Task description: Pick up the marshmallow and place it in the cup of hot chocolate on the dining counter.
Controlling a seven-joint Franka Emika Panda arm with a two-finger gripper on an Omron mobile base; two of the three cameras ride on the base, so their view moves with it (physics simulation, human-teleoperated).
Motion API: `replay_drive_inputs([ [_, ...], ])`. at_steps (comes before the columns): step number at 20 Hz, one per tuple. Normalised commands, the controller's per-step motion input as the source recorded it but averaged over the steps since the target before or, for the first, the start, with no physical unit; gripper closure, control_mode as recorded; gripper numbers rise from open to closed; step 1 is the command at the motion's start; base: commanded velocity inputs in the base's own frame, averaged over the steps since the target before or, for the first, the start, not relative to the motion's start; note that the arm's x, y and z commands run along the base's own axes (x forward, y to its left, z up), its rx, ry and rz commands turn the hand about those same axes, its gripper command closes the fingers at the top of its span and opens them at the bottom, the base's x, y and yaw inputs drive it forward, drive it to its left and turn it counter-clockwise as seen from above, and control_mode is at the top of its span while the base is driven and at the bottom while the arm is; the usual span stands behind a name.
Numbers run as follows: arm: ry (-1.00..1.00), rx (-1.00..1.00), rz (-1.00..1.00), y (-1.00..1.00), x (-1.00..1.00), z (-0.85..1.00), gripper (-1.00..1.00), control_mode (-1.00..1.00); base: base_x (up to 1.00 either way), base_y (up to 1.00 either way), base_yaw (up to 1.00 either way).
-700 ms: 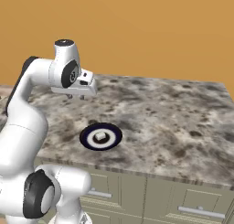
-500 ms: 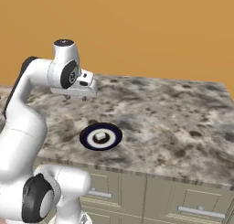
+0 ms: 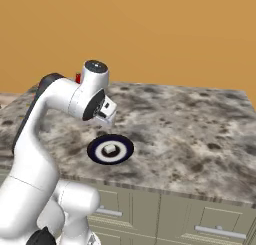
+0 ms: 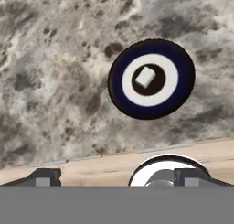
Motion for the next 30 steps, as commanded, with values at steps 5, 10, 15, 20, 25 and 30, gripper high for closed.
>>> replay_drive_inputs([
  [5, 0.40, 0.12, -0.09, -0.27, 0.18, -0.10, -1.00, -1.00, 0.00, 0.00, 0.00],
  [10, 0.31, 0.00, -0.05, -0.08, 0.40, -0.32, -1.00, -1.00, 0.00, 0.00, 0.00],
  [15, 0.20, 0.01, -0.09, -0.01, 0.29, -0.50, -1.00, -1.00, 0.00, 0.00, 0.00],
  [20, 0.05, 0.05, -0.02, 0.00, 0.36, -0.26, -1.00, -1.00, 0.00, 0.00, 0.00],
  [25, 0.27, -0.01, -0.16, -0.07, 0.31, -0.31, -1.00, -1.00, 0.00, 0.00, 0.00],
  [30, 0.32, 0.00, -0.20, -0.09, 0.12, -0.27, -1.00, -1.00, 0.00, 0.00, 0.00],
])
